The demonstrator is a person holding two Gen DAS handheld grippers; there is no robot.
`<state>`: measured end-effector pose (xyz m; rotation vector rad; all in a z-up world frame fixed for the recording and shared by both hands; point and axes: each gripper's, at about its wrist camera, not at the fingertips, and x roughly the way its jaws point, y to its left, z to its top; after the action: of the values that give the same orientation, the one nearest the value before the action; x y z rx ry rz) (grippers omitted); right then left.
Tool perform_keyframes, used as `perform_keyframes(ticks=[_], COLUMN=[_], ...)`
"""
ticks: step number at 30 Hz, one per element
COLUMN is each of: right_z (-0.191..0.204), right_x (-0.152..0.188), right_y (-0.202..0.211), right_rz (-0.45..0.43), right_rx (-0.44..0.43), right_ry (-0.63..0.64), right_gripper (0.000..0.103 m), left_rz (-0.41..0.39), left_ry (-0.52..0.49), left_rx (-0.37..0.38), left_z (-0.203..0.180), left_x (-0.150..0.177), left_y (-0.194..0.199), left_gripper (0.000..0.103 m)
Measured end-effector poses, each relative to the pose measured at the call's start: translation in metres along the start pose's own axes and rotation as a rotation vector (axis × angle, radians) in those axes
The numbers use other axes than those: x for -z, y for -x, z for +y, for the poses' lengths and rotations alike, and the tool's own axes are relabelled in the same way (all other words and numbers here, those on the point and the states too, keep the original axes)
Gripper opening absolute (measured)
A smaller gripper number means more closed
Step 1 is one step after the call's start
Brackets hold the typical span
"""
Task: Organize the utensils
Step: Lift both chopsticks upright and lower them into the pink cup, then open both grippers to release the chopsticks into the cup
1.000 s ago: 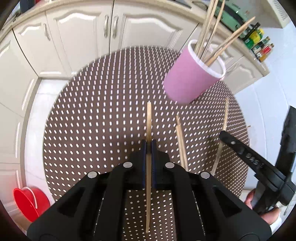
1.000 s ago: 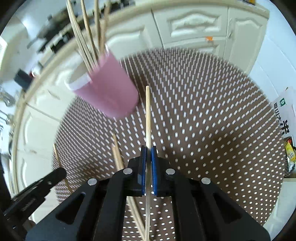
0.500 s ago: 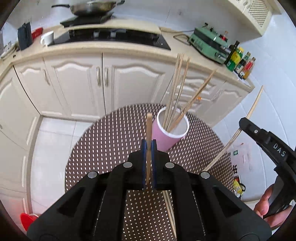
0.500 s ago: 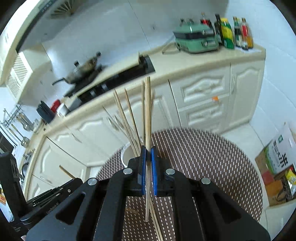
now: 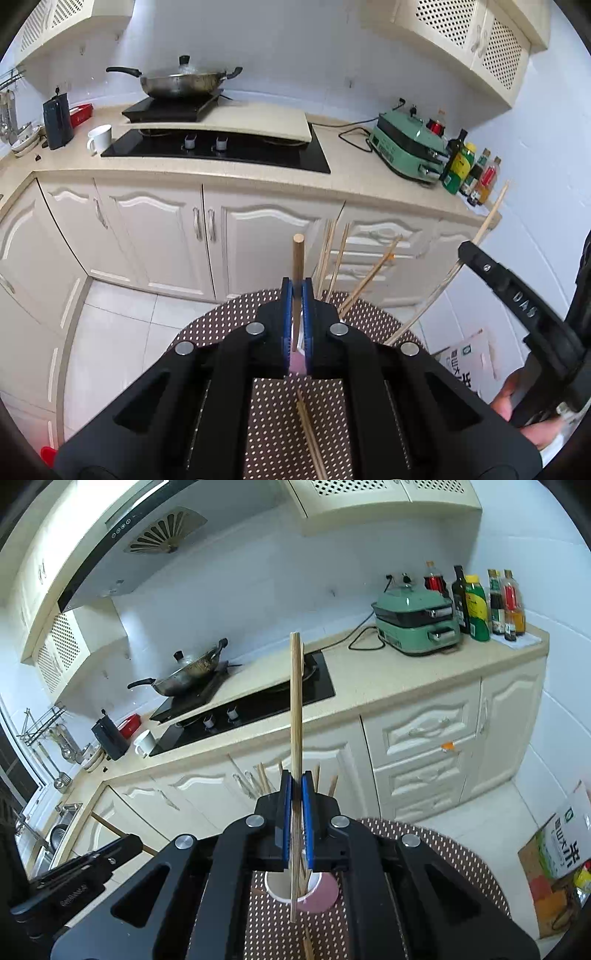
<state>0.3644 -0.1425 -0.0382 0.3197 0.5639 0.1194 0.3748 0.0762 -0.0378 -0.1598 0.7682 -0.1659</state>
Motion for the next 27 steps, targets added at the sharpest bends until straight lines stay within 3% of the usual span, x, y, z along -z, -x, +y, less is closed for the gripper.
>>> perform_keyframes(ticks=[5,19,27], right_z=[-0.006,-0.023,-0.024], right_x=[-0.006,0.018,0.034], right_y=[-0.010,-0.062,-0.083], right_rz=[-0.041,0.066,0.135], right_rx=[-0.016,0.011,0.018], right_ry=[-0.013,-0.054,-0.054], right_gripper=[0.004,0.005,0.005], left_rz=[-0.004,0.112,0.200], left_ry=[-0.003,-0.008,-0.007], left_rx=[-0.006,-0.048,-0.025], left_z=[-0.012,-0.017,-0.012], left_x=[-0.010,0.000,0.011], left_y=[-0.011,-0.073,-0.113], left_gripper=[0.006,0.006,0.006])
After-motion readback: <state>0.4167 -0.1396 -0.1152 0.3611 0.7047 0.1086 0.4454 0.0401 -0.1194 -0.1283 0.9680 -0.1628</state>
